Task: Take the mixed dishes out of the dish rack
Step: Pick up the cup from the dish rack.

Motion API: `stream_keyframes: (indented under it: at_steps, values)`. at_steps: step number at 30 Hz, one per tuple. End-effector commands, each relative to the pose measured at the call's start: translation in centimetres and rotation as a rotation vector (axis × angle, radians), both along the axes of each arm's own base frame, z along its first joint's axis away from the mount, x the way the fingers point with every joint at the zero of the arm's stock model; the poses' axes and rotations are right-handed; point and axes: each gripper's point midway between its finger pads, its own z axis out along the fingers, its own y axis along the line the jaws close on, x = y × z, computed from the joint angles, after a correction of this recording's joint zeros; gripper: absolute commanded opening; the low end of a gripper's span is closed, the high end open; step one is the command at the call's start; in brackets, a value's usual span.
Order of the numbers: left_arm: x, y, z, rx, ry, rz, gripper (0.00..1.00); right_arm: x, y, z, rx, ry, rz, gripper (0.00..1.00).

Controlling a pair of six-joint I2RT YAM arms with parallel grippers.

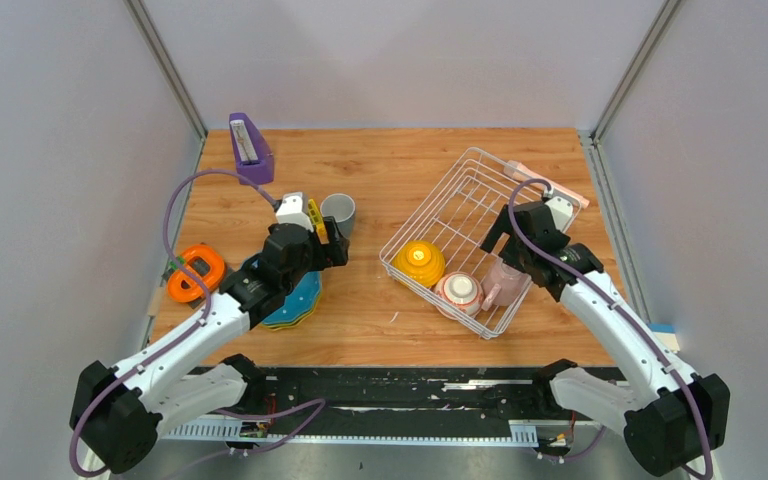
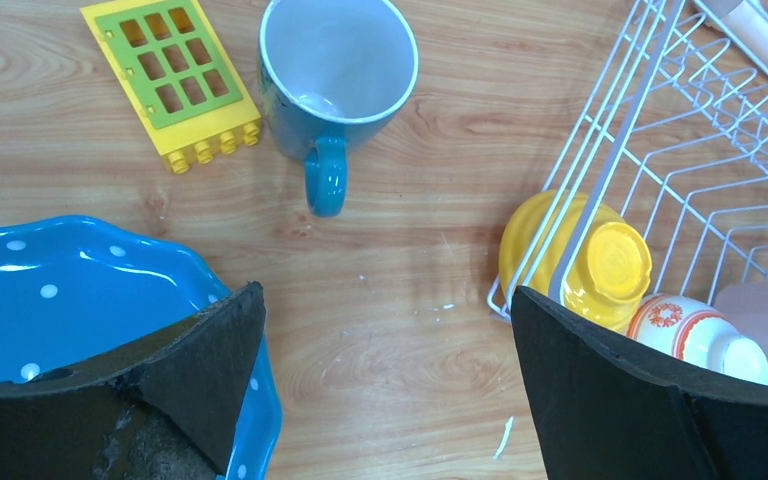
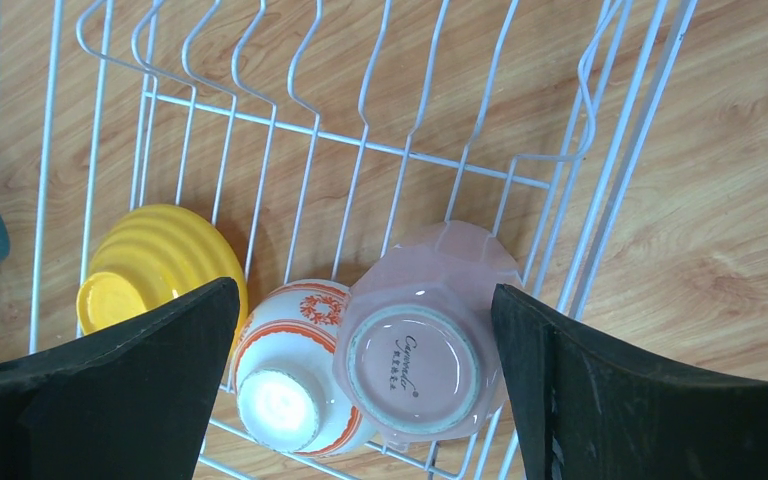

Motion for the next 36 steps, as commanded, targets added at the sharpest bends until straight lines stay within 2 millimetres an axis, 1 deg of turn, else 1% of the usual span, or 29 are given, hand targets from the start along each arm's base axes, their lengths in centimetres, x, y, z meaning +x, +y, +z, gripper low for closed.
stream_keyframes:
  at_steps: [1,5,15,26,36]
  values:
    - [-0.5,0.4,0.5,-0.021,-0.008,0.007,1.0,-0.2,-0.1,0.7,-0.009,0.017,0.008,1.0]
    - [-0.7,0.5,0.6,-0.024,-0.009,0.007,1.0,-0.1,-0.1,1.2,-0.012,0.015,0.01,1.0]
    - [-0.8,0.9,0.4,-0.009,-0.004,0.018,1.0,-1.4,-0.4,-1.7,-0.053,0.157,0.01,1.0]
    - [-0.8,1.1,0.2,-0.003,-0.004,0.027,1.0,-2.0,-0.4,-3.5,-0.066,0.226,0.011,1.0]
    - [-0.8,1.2,0.2,-0.005,-0.007,0.03,1.0,-2.0,0.3,-4.9,-0.065,0.293,0.036,0.97]
